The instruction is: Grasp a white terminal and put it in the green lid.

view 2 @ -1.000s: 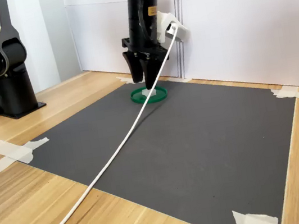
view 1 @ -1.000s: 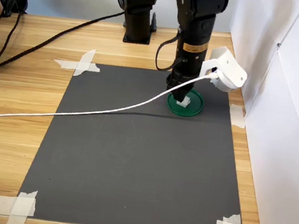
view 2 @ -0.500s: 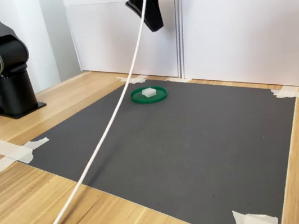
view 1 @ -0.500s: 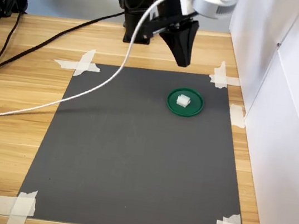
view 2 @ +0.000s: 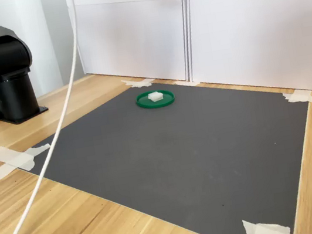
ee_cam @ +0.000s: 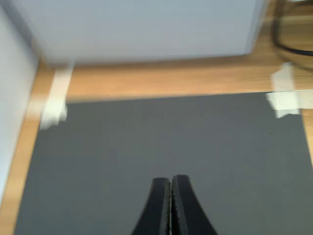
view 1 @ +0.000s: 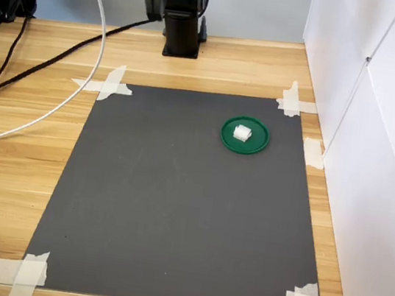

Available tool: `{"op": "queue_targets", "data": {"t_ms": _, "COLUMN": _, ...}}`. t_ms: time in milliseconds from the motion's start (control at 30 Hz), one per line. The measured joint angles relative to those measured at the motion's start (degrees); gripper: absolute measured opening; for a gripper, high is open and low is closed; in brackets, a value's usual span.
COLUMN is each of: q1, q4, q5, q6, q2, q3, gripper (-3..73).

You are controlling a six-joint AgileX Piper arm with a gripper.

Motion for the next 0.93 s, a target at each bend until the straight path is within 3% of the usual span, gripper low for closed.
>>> {"op": "queue_targets", "data": {"t_ms": 200, "q1": -1.1, "q4": 0.0, "q5": -6.3, "q6": 3.8, "q2": -15.7, "q3": 19.8, "gripper": -2.0}}
{"op": "queue_targets", "data": {"t_ms": 400, "q1": -1.8, "q4": 0.0, "q5": -6.9, "q6": 3.3, "q2": -31.3, "q3": 33.9, "gripper": -2.1}}
{"op": "queue_targets", "data": {"t_ms": 600, "q1": -1.8, "q4": 0.0, "q5": -4.1, "q6": 3.3, "q2": -41.5, "q3": 39.4, "gripper": -2.1}}
{"op": "queue_targets", "data": {"t_ms": 933, "q1": -1.8, "q4": 0.0, "q5": -3.2, "q6": 3.3, "q2": -47.1, "q3": 45.6, "gripper": -2.1}}
